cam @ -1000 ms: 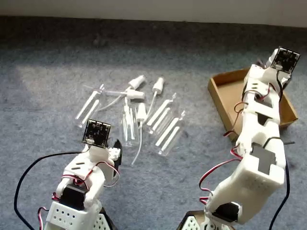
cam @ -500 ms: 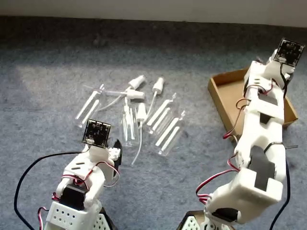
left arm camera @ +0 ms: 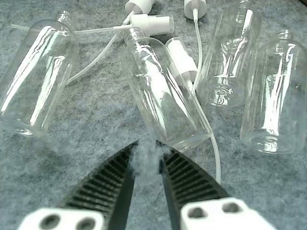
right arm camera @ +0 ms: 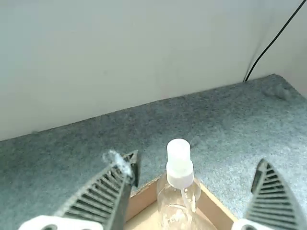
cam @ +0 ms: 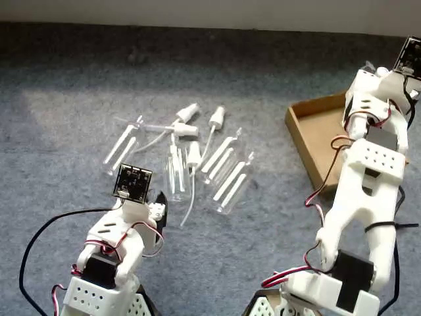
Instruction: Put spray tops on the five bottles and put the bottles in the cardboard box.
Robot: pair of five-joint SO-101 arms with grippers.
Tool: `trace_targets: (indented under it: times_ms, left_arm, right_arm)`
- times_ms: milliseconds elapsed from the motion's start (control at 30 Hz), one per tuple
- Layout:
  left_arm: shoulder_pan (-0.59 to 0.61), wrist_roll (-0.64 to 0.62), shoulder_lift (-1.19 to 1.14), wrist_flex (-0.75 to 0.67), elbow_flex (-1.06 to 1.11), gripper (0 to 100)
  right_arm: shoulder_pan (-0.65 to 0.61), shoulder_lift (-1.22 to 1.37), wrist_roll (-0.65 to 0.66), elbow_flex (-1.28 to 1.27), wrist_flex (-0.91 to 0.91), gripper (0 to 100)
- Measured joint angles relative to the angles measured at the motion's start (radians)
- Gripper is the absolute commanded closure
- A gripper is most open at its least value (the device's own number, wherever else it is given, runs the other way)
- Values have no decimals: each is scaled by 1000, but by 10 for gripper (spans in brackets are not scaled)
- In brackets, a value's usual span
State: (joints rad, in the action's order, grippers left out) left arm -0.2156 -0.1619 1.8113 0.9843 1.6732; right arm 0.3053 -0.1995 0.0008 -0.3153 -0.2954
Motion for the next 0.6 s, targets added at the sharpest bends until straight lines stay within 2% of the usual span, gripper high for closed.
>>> trace_targets:
  times_ms: [200, 433, 600]
  left_arm:
    - [0, 0, 0, 0, 0, 989]
    - [86, 0, 0, 0, 0, 989]
    - [150, 0, 0, 0, 0, 989]
  right_arm:
    - [-35, -176, 31, 0, -184, 670]
    - [-201, -348, 175, 0, -433, 670]
    - [-304, -420, 193, -5, -545, 670]
